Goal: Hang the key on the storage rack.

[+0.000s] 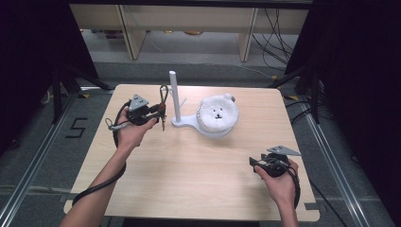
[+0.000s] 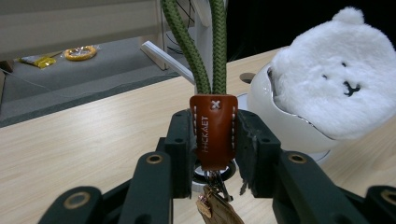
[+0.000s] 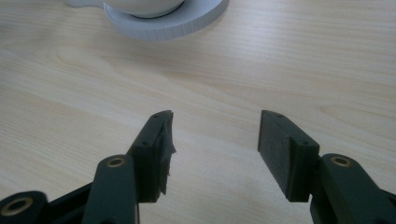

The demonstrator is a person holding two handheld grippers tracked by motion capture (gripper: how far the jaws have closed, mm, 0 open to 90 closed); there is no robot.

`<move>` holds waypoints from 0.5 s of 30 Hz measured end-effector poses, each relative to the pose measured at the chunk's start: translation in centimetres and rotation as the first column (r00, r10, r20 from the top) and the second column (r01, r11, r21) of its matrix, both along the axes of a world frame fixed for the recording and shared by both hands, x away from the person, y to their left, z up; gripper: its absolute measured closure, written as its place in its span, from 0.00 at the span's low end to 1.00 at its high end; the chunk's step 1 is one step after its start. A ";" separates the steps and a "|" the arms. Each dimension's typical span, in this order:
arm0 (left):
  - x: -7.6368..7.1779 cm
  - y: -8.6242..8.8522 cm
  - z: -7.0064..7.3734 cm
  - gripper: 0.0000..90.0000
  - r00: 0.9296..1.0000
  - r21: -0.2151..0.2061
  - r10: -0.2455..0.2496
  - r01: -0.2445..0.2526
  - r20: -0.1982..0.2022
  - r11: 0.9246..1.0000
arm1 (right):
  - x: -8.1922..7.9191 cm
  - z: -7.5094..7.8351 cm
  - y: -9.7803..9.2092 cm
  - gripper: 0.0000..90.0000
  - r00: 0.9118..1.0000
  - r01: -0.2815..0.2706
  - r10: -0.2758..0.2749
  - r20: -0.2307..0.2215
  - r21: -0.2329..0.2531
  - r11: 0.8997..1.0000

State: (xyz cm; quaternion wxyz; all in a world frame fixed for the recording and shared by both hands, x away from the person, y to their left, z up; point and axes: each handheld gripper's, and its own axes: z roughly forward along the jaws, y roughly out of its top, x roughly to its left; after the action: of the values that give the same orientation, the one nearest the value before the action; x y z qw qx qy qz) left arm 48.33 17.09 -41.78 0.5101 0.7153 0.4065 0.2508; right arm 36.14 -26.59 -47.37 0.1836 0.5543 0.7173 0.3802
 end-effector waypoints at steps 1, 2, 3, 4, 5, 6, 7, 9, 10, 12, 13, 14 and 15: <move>0.0 0.0 0.0 0.75 1.000 0.000 0.000 0.000 0.000 1.000 | 0.0 0.0 0.0 0.51 1.000 0.000 0.000 0.000 0.000 1.000; 0.1 -0.1 -0.1 0.75 1.000 0.005 0.000 0.000 -0.003 1.000 | -0.1 0.1 0.0 0.51 1.000 0.002 -0.002 -0.016 -0.014 1.000; 0.2 -0.2 -0.2 0.75 1.000 0.002 0.001 -0.001 -0.002 1.000 | -0.1 0.1 0.0 0.51 1.000 0.000 0.000 -0.015 -0.015 1.000; 0.2 -0.2 -0.2 0.75 1.000 0.004 0.000 0.000 -0.004 1.000 | -0.1 0.1 0.0 0.51 1.000 0.001 -0.002 -0.016 -0.014 1.000; 0.3 -0.3 -0.2 0.74 1.000 0.006 0.001 -0.001 -0.005 1.000 | -0.1 0.1 0.0 0.51 1.000 0.001 -0.002 -0.016 -0.015 1.000; 0.3 -0.3 -0.3 0.74 1.000 0.006 0.003 -0.003 -0.004 1.000 | -0.1 0.1 0.0 0.51 1.000 0.001 -0.001 -0.016 -0.015 1.000; 0.3 -0.4 -0.3 0.74 1.000 0.007 0.004 -0.004 -0.001 1.000 | -0.1 0.1 0.0 0.51 1.000 -0.001 0.001 -0.016 -0.014 1.000; 0.3 -0.5 -0.5 0.74 1.000 0.011 0.003 -0.003 -0.001 1.000 | -0.1 0.1 -0.1 0.51 1.000 0.000 0.000 -0.014 -0.016 1.000; 0.3 -0.5 -0.5 0.74 1.000 0.011 0.003 -0.003 -0.001 1.000 | 0.0 0.1 -0.1 0.51 1.000 -0.001 0.001 -0.012 -0.011 1.000; 0.4 -0.7 -0.7 0.74 1.000 0.018 0.003 -0.003 -0.002 1.000 | 0.0 0.1 -0.1 0.51 1.000 -0.002 0.001 -0.012 -0.011 1.000; 0.4 -0.7 -0.7 0.74 1.000 0.018 0.003 -0.003 -0.002 1.000 | 0.0 0.1 -0.1 0.51 1.000 -0.002 0.001 -0.012 -0.011 1.000; 0.4 -0.8 -0.7 0.74 1.000 0.020 0.004 -0.004 -0.004 1.000 | -0.1 0.1 -0.1 0.51 1.000 -0.002 0.001 -0.014 -0.016 1.000; 0.4 -0.9 -0.8 0.74 1.000 0.022 0.004 -0.004 -0.003 1.000 | -0.1 0.1 -0.1 0.51 1.000 -0.002 0.002 -0.012 -0.016 1.000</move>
State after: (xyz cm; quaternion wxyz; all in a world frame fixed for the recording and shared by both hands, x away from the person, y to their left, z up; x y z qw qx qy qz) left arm 48.78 16.23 -42.54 0.5011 0.7204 0.4060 0.2554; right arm 36.07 -26.69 -47.29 0.1833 0.5542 0.7222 0.3710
